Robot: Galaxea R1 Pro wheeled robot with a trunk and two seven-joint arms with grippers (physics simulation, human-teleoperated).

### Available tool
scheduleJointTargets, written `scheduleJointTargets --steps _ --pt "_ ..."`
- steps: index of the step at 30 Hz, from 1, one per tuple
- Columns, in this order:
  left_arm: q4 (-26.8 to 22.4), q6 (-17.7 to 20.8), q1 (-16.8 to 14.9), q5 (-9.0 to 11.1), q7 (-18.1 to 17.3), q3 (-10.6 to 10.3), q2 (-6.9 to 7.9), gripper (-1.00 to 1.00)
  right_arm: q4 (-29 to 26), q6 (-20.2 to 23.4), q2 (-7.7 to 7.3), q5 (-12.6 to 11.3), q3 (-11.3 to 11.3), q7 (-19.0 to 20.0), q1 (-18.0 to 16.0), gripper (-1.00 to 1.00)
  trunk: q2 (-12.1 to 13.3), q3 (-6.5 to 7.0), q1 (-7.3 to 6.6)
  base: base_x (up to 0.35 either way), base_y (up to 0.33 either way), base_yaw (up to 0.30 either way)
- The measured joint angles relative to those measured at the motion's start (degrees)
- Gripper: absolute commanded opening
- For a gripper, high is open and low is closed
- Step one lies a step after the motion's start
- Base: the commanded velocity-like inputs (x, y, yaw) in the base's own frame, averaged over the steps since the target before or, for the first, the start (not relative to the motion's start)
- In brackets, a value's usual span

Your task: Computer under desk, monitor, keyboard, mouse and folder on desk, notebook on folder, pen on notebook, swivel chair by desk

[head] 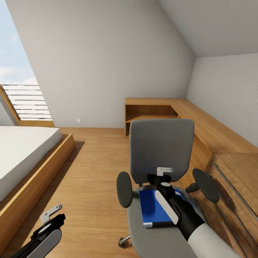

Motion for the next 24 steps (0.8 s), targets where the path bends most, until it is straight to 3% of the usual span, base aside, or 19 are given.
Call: scheduleJointTargets --steps 1,2,6,8,11,16,24 --pt "0.0 -0.2 0.0 0.0 0.0 0.0 0.01 1.0 1.0 0.1 -4.24 1.2 -0.3 5.9 -0.4 1.0 0.0 0.0 0.0 0.0 -0.006 0.0" --pt "0.0 -0.3 0.0 0.0 0.0 0.0 0.02 1.0 2.0 0.1 -6.71 1.5 -0.4 8.9 -0.5 1.0 0.0 0.0 0.0 0.0 -0.005 0.0" --pt "0.0 -0.3 0.0 0.0 0.0 0.0 0.02 1.0 9.3 -1.5 -10.96 1.7 -1.9 19.2 -0.6 1.0 0.0 0.0 0.0 0.0 -0.002 0.0" --pt "0.0 -0.3 0.0 0.0 0.0 0.0 0.02 1.0 15.8 -5.3 -11.75 2.5 -2.5 22.9 -1.2 1.0 0.0 0.0 0.0 0.0 0.0 0.0" --pt "0.0 -0.3 0.0 0.0 0.0 0.0 0.01 1.0 20.1 -8.0 -12.23 4.8 -2.9 25.2 -2.3 1.0 0.0 0.0 0.0 0.0 0.0 0.0" --pt "-0.1 -0.3 0.0 -0.1 0.0 -0.1 0.01 1.0 21.3 -8.7 -13.17 5.9 -3.1 27.7 -2.8 1.0 0.0 0.0 0.0 0.0 0.0 0.0" --pt "-0.1 -0.2 0.0 0.0 -0.1 -0.1 0.01 1.0 21.1 -7.3 -16.4 5.8 -3.0 34.2 -3.0 1.0 0.0 0.0 0.0 0.0 0.0 0.0"
